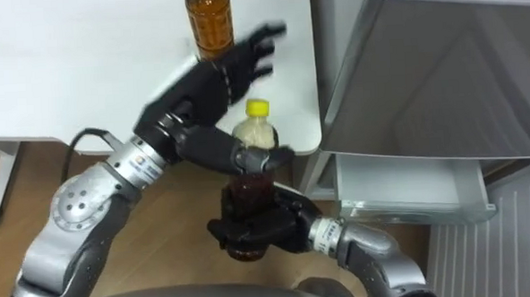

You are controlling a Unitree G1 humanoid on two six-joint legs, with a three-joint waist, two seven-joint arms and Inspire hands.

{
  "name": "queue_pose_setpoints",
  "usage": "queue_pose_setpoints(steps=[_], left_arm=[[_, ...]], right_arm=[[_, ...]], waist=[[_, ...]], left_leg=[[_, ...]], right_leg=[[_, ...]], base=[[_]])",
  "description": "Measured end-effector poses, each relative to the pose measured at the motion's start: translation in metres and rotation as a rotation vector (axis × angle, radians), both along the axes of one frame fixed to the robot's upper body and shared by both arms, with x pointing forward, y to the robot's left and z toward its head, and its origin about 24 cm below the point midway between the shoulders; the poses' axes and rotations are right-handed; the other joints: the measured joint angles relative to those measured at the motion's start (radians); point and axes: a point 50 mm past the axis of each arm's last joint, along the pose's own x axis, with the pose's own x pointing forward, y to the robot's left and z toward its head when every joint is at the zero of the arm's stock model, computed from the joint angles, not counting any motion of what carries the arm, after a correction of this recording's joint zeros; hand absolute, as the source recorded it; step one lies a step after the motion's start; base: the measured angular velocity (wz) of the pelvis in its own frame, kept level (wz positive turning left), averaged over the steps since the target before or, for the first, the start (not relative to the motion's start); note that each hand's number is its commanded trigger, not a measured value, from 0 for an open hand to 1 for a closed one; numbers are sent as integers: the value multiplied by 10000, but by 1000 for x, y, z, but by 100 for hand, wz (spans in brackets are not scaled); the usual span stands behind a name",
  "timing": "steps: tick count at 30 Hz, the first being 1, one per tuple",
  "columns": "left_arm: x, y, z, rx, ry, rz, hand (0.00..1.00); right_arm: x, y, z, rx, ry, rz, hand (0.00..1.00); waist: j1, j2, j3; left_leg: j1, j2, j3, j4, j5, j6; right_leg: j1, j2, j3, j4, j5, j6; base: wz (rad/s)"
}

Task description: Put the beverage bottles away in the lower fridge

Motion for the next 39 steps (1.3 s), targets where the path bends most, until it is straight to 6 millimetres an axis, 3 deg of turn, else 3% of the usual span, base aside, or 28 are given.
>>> queue_pose_setpoints(steps=[6,15,17,24,29,34,39], left_arm=[[1,4,5,-393,-149,131,0],[10,18,43,-751,-2029,933,0],[12,19,49,-923,-2335,1014,0],[10,31,67,-1539,-3086,1812,0],[6,49,82,-1898,-4046,3193,0],[6,73,87,-1621,-4540,5239,0],[3,96,92,-1665,-4912,7211,0]], right_arm=[[0,-6,-1,-407,-60,123,100],[-6,-13,-5,-1047,-39,226,100],[-11,-17,-7,-1099,118,-11,100],[-21,-25,-11,-1187,478,-562,100],[-34,-38,-15,-1459,844,-1228,100],[-42,-45,-20,-1657,1211,-1608,100],[-49,-47,-22,-1639,1402,-1810,100]], waist=[[14,80,-35],[245,88,-24],[303,143,12],[474,315,14],[783,416,14],[1071,334,35],[1280,212,-46]], left_leg=[[18,24,-7,-4,-1,-1],[77,14,-9,-7,-4,3],[178,17,1,-29,-12,10],[216,-12,-4,-158,-13,12],[538,-6,23,-246,-9,18],[669,-18,-8,-241,-10,18],[856,-20,-58,-392,-8,22]], right_leg=[[2,18,1,7,0,0],[68,9,-43,-9,-2,3],[156,4,-68,-14,-10,16],[176,5,-76,-20,-20,32],[358,1,32,-18,-60,93],[496,-9,-6,-29,-64,99],[689,0,5,-91,-69,107]], base=[[0],[0],[0],[-1],[-5],[-2],[2]])
